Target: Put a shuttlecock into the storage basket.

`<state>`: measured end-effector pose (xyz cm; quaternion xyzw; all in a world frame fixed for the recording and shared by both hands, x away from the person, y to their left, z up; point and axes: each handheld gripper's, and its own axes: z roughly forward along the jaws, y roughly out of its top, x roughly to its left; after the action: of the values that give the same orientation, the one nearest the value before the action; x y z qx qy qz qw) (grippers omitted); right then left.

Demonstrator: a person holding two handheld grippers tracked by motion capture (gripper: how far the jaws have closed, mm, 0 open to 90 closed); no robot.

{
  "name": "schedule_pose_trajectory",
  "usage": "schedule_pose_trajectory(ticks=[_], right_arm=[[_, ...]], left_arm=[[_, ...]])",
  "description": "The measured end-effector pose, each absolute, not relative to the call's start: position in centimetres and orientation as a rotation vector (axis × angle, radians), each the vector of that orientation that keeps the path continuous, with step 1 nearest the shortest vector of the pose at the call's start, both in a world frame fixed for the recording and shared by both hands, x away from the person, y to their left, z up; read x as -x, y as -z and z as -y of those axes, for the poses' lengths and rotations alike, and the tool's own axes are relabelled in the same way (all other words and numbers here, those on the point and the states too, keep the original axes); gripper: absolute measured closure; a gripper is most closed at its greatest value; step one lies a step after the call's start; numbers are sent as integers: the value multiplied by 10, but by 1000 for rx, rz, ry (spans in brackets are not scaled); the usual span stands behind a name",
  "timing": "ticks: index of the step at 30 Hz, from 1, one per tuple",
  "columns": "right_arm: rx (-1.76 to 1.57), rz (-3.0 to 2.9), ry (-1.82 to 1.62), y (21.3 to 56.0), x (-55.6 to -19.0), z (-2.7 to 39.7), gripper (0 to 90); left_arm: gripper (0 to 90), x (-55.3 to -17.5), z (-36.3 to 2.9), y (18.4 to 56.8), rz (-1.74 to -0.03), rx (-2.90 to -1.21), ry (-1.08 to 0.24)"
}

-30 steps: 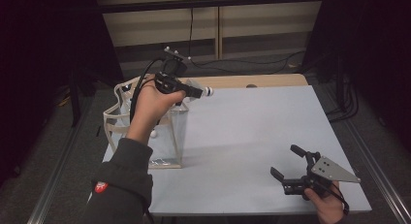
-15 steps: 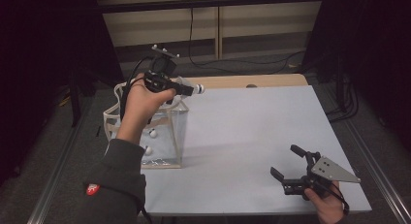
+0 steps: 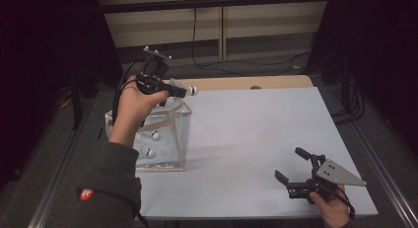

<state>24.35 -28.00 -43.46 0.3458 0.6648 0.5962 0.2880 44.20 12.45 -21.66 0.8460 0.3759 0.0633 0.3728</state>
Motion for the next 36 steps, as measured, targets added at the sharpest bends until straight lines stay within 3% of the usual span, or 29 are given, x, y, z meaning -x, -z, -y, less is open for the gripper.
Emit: schedule_pose_trajectory(ticks=[36], right_arm=[[-926, -1772, -1592, 434, -243, 280, 3]], left_arm=[[889, -443, -149, 216, -1030, -2157, -189]])
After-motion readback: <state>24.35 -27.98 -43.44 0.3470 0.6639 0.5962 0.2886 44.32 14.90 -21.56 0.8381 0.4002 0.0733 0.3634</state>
